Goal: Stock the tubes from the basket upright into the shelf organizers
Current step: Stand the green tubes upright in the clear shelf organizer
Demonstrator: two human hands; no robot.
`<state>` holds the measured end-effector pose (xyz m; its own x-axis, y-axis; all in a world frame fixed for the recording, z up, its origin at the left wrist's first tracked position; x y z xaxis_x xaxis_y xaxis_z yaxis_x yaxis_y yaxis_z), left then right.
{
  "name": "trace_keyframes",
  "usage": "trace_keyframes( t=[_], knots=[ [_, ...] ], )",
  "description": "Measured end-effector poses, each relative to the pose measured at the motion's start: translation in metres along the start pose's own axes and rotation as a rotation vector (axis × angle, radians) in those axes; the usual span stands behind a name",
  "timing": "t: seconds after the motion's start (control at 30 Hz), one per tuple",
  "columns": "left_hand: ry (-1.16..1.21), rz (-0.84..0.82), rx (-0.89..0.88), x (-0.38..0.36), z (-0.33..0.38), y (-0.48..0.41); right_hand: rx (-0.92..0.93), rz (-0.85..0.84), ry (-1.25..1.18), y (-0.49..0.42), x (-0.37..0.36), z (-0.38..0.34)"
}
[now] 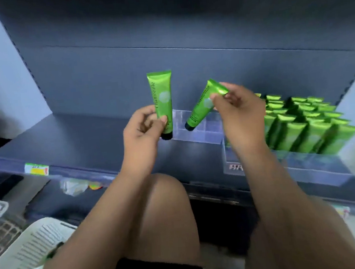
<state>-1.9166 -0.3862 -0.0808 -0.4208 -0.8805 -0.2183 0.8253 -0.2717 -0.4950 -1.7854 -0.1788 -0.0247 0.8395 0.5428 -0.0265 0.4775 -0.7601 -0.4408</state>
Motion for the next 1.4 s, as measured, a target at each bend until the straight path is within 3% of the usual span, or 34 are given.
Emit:
trace_keyframes(
  t=[0.2,0.3,0.43,0.73,0.93,1.17,1.4],
  knots=[
    [-0.038,-0.001,0.060,-0.081,-0.041,0.015,0.054,0.232,-0.001,-0.001,0.101,0.018],
    [-0.051,-0.084,0.090,-0.112,-0.063,0.016,0.069,0.276,0.038,-0.009,0.128,0.022],
    [-0.084,-0.196,0.108,-0.134,-0.083,0.007,0.062,0.281,0.048,-0.022,0.149,0.031],
    [-0.064,-0.235,0.144,-0.149,-0.104,-0.013,0.078,0.134,0.145,-0.042,0.135,0.044],
    [-0.074,-0.315,0.156,-0.161,-0.111,-0.010,0.069,0.193,0.138,-0.043,0.148,0.051],
    [-0.226,-0.417,0.089,-0.169,-0.110,-0.002,0.066,0.129,0.275,-0.039,0.140,0.063],
    [-0.271,-0.384,0.077,-0.169,-0.112,-0.003,0.116,0.091,0.419,-0.036,0.139,0.061]
  ],
)
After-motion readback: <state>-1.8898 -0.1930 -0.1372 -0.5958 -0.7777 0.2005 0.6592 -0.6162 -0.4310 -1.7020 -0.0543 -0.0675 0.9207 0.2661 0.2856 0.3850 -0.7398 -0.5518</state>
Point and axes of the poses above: each hand's wrist, its own y-axis away from the middle knuckle, its own x-axis out of the back of the hand, z = x × y, the point moved 10 cm from there along -y, towards the middle knuckle, and after that the axes turned 5 degrees about -x, right-handed, at the moved point
